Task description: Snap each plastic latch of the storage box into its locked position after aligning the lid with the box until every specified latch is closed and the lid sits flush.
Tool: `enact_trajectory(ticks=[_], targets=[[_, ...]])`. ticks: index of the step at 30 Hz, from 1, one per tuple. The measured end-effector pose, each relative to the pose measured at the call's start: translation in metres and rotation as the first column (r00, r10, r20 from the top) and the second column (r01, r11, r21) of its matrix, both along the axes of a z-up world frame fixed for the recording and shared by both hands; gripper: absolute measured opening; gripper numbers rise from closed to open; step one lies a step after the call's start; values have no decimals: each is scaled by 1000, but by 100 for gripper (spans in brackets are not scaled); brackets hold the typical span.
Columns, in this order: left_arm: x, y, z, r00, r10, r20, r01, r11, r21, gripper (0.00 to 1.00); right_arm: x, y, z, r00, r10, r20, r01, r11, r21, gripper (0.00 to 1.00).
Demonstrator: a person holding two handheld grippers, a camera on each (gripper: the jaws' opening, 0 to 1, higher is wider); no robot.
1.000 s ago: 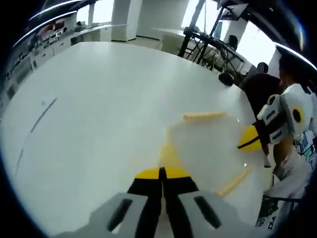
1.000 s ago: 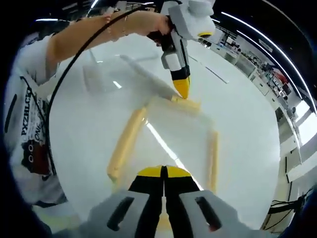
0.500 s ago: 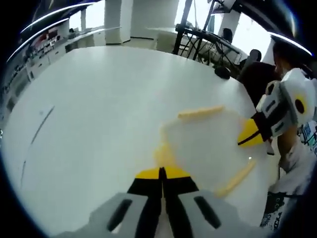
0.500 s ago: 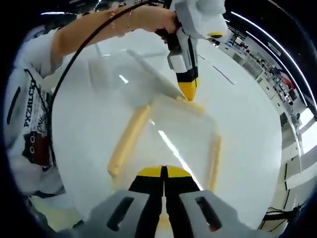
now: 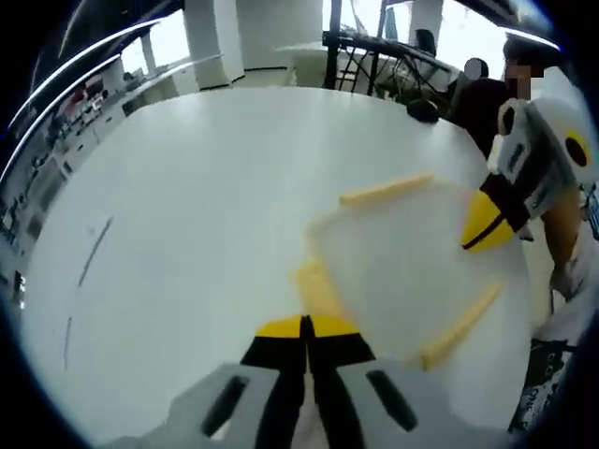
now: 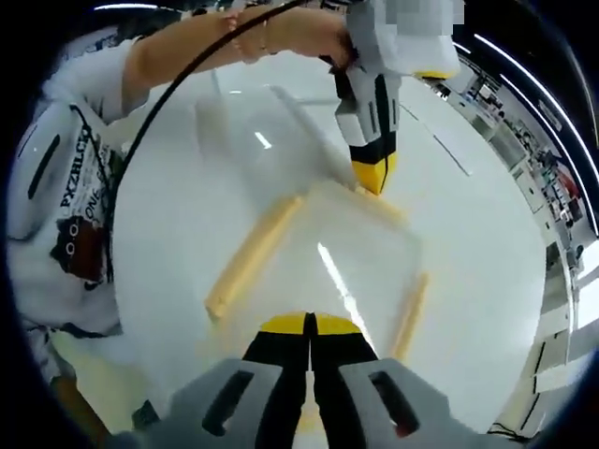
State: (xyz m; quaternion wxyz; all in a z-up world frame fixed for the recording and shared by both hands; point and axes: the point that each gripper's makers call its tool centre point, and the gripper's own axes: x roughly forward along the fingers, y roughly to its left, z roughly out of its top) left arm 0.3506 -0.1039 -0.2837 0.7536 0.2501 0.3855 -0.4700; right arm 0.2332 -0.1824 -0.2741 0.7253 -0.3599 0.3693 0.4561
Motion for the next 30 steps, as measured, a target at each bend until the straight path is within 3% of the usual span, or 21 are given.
enact_trajectory(ticks=[3, 10, 13, 17, 19, 26, 30], targets=[[-9, 0, 2, 999, -13, 33, 13, 1000, 14, 0, -1, 1, 0, 1000, 18, 2, -18, 1000, 4, 0], [-18, 2, 6, 999, -10, 37, 9, 1000, 19, 0, -1, 4, 1, 999, 50, 21, -50, 999, 1, 0], [-18, 5, 1, 998, -23, 54, 20, 998, 55, 0, -1, 4, 2, 996, 59, 61, -60, 998, 15, 0], [-18, 11, -4, 996, -53, 70, 46, 994, 97, 0, -5, -9, 9, 988, -14, 152, 7, 999, 50, 17], [-15, 11, -1, 994, -59, 88, 52, 995, 87, 0, -11, -18, 9, 984, -56, 167, 49, 998, 44, 18], [-6, 3, 12, 991, -84, 105, 81, 996, 30, 5, -41, -41, 19, 967, -202, 157, 179, 973, 148, 29], [-8, 0, 11, 990, -100, 94, 100, 995, 13, 6, -50, -53, 20, 950, -271, 157, 244, 954, 172, 32]])
